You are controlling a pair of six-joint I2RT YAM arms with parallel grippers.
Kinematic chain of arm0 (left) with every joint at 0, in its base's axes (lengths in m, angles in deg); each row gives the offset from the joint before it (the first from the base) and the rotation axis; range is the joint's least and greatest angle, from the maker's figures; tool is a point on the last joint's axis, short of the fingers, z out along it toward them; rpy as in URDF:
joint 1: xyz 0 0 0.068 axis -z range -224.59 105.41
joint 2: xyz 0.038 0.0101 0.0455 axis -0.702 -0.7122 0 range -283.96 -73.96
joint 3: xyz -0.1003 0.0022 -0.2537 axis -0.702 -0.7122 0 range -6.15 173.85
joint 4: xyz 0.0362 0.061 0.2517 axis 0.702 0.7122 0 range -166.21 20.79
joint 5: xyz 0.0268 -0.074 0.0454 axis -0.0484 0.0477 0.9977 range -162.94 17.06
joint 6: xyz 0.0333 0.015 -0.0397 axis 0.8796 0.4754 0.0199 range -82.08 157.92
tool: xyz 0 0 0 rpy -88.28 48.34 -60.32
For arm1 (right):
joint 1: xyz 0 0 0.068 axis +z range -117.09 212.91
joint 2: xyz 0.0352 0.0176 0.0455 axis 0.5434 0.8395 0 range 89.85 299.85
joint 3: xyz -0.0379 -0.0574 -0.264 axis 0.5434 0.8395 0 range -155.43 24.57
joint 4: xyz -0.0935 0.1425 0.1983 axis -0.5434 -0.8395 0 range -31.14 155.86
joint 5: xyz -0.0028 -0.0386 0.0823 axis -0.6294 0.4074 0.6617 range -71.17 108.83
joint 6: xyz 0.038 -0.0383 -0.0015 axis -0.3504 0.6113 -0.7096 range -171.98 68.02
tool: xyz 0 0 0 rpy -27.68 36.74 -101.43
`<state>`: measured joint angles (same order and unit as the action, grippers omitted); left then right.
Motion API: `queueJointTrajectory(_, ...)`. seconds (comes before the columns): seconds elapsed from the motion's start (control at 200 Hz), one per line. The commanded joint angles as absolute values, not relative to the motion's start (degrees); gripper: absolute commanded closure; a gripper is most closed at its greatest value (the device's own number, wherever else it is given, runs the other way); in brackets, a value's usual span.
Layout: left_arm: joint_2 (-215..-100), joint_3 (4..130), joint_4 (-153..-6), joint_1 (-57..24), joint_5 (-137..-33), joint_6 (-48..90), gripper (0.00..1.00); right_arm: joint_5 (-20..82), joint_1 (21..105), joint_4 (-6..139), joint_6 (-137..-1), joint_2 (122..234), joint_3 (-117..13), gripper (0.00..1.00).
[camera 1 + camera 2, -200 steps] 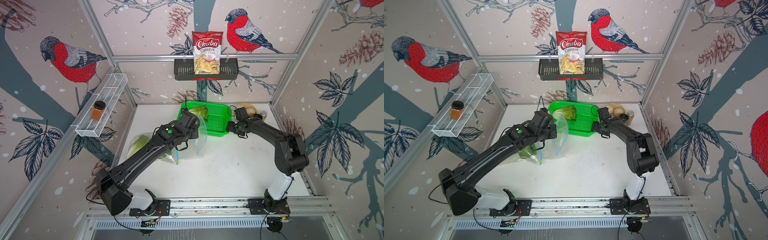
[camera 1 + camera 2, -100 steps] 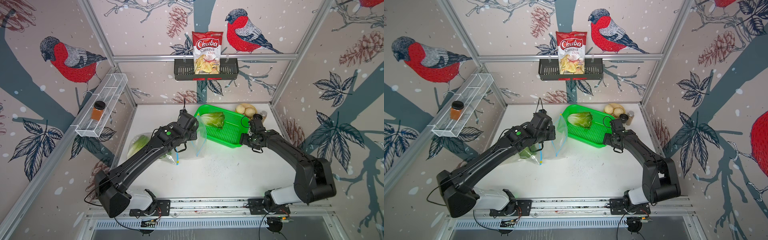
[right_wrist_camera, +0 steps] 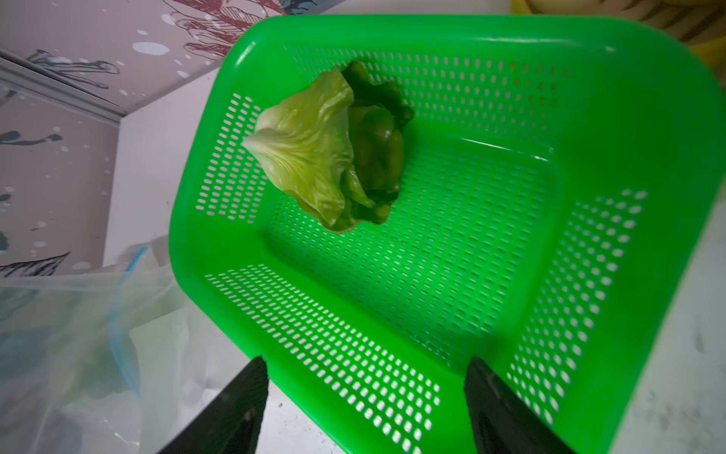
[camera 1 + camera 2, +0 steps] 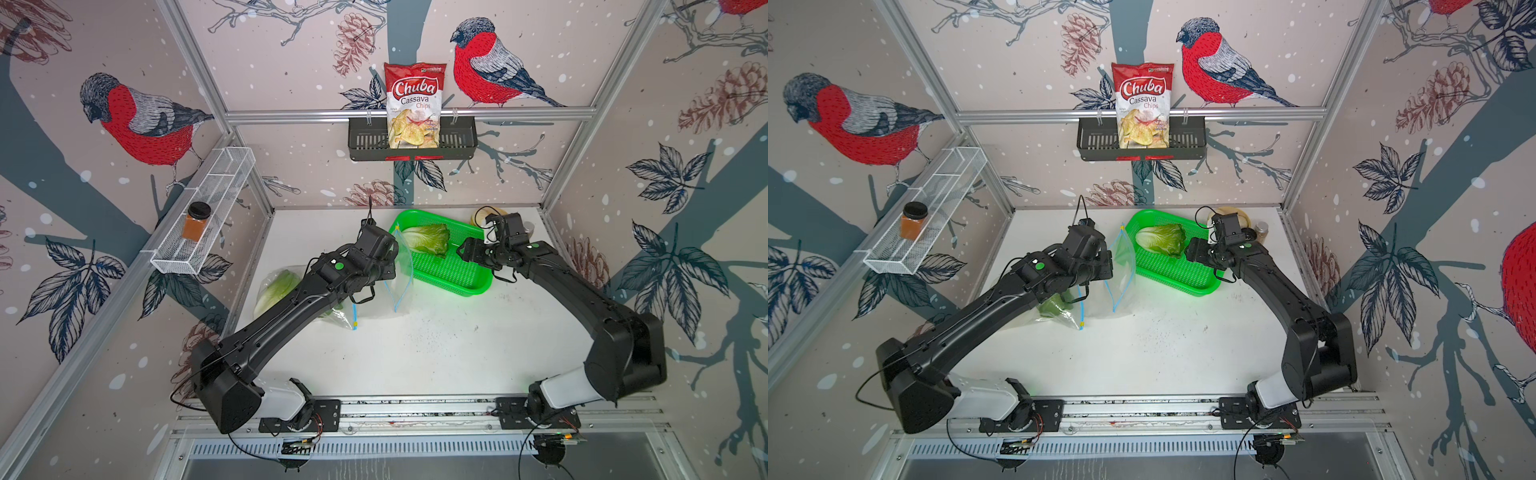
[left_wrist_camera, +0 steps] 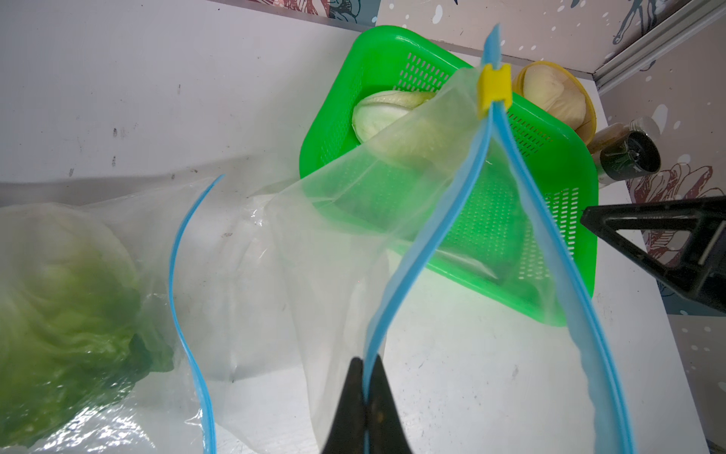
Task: Put the chinese cabbages into a zipper bag and zip it
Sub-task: Pick up the Chinese cabbage from the basket.
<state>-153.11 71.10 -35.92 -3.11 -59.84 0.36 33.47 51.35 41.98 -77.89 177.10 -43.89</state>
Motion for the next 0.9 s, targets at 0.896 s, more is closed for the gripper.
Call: queueJointTrajectory(0.896,-161.13,73.87,-41.12,-3.10,-64.26,2.50,1.00,54.07,49.70,62.94,-82.16,210.75,-61.64,0.35)
